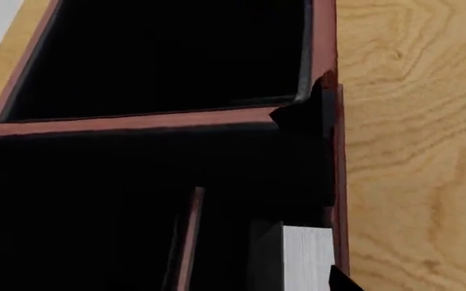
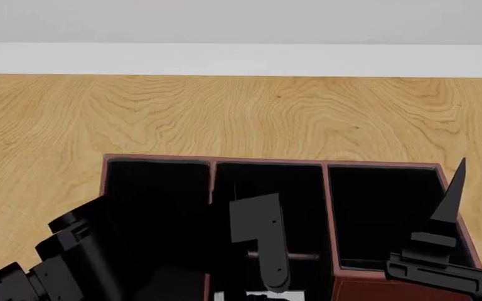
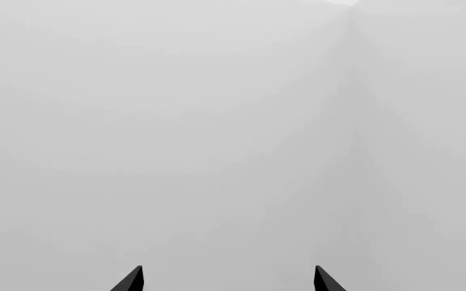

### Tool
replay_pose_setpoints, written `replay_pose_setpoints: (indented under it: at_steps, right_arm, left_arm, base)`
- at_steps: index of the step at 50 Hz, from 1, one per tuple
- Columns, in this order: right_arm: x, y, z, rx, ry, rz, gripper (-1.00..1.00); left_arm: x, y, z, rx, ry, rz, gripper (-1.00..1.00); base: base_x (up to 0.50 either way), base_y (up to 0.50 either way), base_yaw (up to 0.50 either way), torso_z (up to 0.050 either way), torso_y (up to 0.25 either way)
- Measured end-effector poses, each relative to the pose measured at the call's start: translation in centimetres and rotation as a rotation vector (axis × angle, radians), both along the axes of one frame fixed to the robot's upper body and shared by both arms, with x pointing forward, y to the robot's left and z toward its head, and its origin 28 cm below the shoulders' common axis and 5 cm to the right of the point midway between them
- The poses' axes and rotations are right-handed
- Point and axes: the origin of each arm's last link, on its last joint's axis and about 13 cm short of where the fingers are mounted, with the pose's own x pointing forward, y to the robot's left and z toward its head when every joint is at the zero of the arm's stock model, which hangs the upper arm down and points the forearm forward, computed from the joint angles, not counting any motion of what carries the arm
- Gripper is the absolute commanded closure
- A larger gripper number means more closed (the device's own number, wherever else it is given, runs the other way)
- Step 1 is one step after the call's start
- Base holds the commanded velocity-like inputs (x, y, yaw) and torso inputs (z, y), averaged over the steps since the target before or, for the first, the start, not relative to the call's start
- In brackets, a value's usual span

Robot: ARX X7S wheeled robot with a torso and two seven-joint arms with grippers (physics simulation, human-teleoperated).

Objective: Pick up the book and place it in the back compartment of the caddy.

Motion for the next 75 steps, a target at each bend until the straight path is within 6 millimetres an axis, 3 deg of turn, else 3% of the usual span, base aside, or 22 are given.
replay_pose_setpoints:
  at_steps: [42,75]
  right_arm:
    - [0.0,-0.2,-0.1,0.004,-0.01,0.005,-1.0]
    - [0.1,0.1,0.1,0.006,-0.018,0.005,-1.0]
  left_arm:
    - [-0.4,0.7,2.3,-0.21,-0.15,0.135,-1.0]
    - [-1.1,1.9,2.8,-0.442,-0.26,0.334,-1.0]
  base:
    - [0.0,0.0,0.0,0.0,0.0]
    - [0.0,0.0,0.0,0.0,0.0]
